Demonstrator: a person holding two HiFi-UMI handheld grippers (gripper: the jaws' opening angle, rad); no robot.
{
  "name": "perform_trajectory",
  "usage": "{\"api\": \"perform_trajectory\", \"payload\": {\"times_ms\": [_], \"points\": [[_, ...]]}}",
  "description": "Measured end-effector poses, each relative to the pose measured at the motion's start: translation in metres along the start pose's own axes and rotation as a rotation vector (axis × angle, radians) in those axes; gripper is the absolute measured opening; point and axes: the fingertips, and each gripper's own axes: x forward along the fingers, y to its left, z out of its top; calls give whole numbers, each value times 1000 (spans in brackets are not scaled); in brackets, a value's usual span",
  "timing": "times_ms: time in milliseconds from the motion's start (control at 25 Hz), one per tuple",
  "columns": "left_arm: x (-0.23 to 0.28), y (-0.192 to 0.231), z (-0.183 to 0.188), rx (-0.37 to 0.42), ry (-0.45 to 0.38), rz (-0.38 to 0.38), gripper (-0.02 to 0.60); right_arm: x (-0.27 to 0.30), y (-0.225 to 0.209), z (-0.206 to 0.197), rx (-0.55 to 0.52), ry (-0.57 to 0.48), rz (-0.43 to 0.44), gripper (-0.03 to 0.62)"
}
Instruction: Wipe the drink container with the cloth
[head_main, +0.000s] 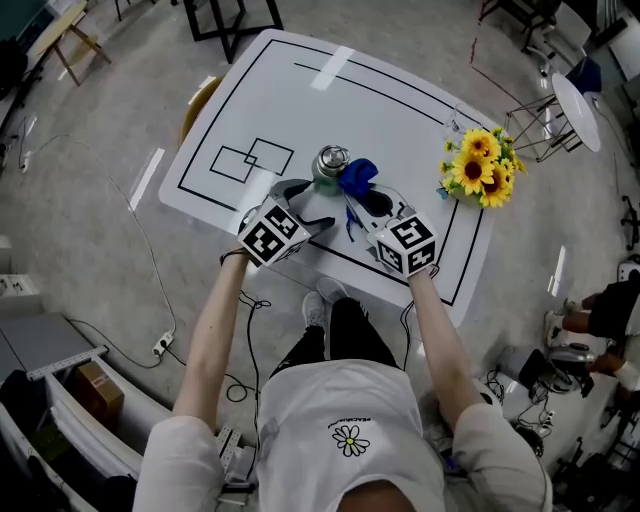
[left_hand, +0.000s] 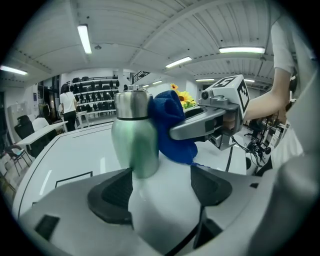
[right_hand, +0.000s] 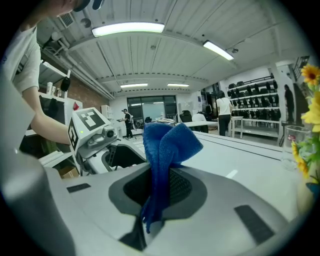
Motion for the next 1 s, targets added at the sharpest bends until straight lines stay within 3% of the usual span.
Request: {"api": "perform_trajectory", "payload": {"times_ms": [200,520,1000], "points": [[-2,-13,0,11,-15,-13,356,2,14,0,-29,9,19,41],[-14,30,3,-26,-24,71,356,1,12,-1,-22,2,21,41],[13,31,12,-32,-11,35,356,3,4,-3,-32,17,27,41]]}}
